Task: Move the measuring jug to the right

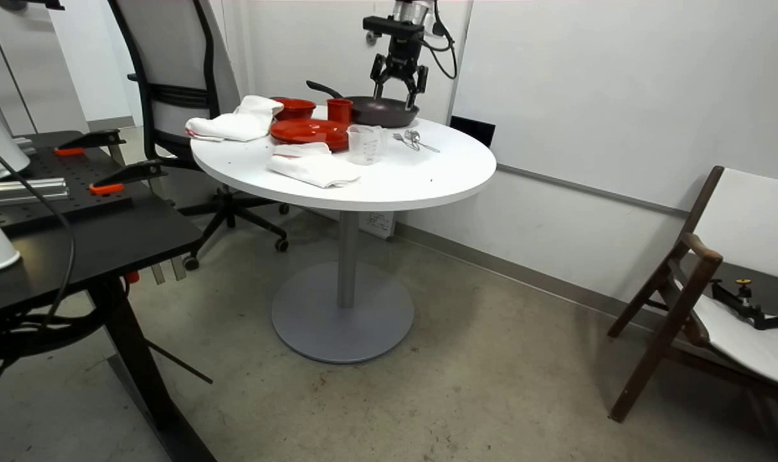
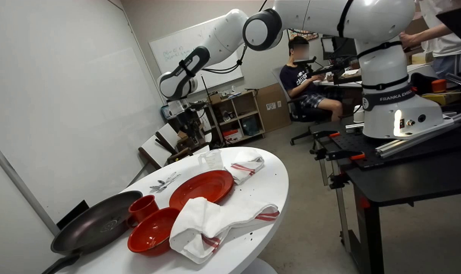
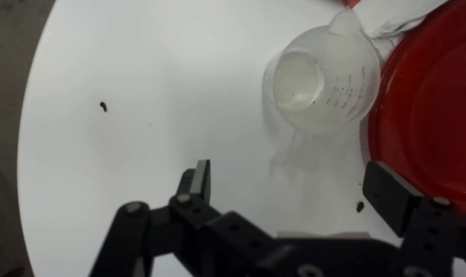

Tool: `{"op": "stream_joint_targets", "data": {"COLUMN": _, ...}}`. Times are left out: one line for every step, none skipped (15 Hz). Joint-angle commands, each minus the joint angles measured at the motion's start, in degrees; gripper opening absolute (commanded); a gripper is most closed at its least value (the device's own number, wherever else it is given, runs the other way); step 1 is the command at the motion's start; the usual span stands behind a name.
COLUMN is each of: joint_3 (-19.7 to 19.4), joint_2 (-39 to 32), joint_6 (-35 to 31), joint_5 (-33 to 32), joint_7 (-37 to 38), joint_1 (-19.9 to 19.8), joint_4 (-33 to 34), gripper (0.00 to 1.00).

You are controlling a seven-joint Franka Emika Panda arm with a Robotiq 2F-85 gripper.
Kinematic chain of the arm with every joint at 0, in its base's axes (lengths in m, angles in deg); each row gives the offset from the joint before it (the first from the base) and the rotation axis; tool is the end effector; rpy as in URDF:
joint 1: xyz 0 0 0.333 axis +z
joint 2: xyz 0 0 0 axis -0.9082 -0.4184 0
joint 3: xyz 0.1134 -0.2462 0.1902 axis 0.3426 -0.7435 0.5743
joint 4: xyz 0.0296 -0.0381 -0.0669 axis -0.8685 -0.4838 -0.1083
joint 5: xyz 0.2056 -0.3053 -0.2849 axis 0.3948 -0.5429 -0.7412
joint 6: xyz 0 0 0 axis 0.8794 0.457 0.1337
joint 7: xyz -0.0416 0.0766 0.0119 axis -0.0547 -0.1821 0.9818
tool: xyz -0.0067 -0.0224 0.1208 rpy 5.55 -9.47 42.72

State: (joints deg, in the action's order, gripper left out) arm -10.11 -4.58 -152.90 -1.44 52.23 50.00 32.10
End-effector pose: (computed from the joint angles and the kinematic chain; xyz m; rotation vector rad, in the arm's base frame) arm 0.8196 -0.2467 0.2103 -3.1113 -0.1541 0.2036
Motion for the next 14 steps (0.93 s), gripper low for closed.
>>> {"op": "stream_joint_targets", "data": {"joint_3": 1.7, "joint_2": 11.22, "joint_6": -0.87, "joint_5": 1.03, "joint_7": -1.34, "joint_1": 0.54, "joint_4": -12.06, "gripper": 1.0}}
{"op": "stream_joint_targets", "data": {"joint_3": 2.27, "joint_2": 13.55, "joint_6": -1.05, "joint_5": 1.05, "joint_7": -1.61, "joint_1": 0.65, "joint_4": -14.36, "gripper": 1.0}}
{"op": "stream_joint_targets", "data": {"joint_3": 3.11, "joint_2": 15.75, "joint_6": -1.12, "joint_5": 1.03, "joint_7": -2.79, "joint_1": 0.67, "joint_4": -16.51, "gripper": 1.0}}
{"op": "stream_joint_targets", "data": {"joint_3": 3.64, "joint_2": 18.09, "joint_6": -1.21, "joint_5": 0.84, "joint_7": -3.33, "joint_1": 0.82, "joint_4": -18.78, "gripper": 1.0}}
{"op": "stream_joint_targets", "data": {"joint_3": 4.37, "joint_2": 20.52, "joint_6": -1.86, "joint_5": 0.63, "joint_7": -4.66, "joint_1": 0.94, "joint_4": -21.16, "gripper": 1.0}}
{"op": "stream_joint_targets", "data": {"joint_3": 5.07, "joint_2": 22.86, "joint_6": -1.95, "joint_5": 0.65, "joint_7": -5.6, "joint_1": 1.0, "joint_4": -23.49, "gripper": 1.0}}
{"op": "stream_joint_targets", "data": {"joint_3": 5.28, "joint_2": 25.14, "joint_6": -2.06, "joint_5": 0.92, "joint_7": -6.9, "joint_1": 1.33, "joint_4": -25.45, "gripper": 1.0}}
{"op": "stream_joint_targets", "data": {"joint_3": 5.75, "joint_2": 27.57, "joint_6": -1.94, "joint_5": 1.18, "joint_7": -7.87, "joint_1": 1.45, "joint_4": -27.78, "gripper": 1.0}}
{"op": "stream_joint_targets", "data": {"joint_3": 5.98, "joint_2": 30.08, "joint_6": -2.12, "joint_5": 1.25, "joint_7": -8.64, "joint_1": 1.65, "joint_4": -30.09, "gripper": 1.0}}
{"op": "stream_joint_targets", "data": {"joint_3": 6.24, "joint_2": 32.49, "joint_6": -2.04, "joint_5": 1.55, "joint_7": -9.34, "joint_1": 1.8, "joint_4": -32.42, "gripper": 1.0}}
{"op": "stream_joint_targets", "data": {"joint_3": 6.37, "joint_2": 34.96, "joint_6": -1.7, "joint_5": 1.76, "joint_7": -10.1, "joint_1": 1.99, "joint_4": -34.78, "gripper": 1.0}}
{"op": "stream_joint_targets", "data": {"joint_3": 6.33, "joint_2": 37.4, "joint_6": -1.64, "joint_5": 1.87, "joint_7": -10.36, "joint_1": 2.32, "joint_4": -37.24, "gripper": 1.0}}
{"op": "stream_joint_targets", "data": {"joint_3": 6.21, "joint_2": 39.73, "joint_6": -1.45, "joint_5": 1.92, "joint_7": -10.76, "joint_1": 2.66, "joint_4": -39.71, "gripper": 1.0}}
{"op": "stream_joint_targets", "data": {"joint_3": 6.04, "joint_2": 42.18, "joint_6": -1.31, "joint_5": 1.95, "joint_7": -11.07, "joint_1": 3.04, "joint_4": -42.28, "gripper": 1.0}}
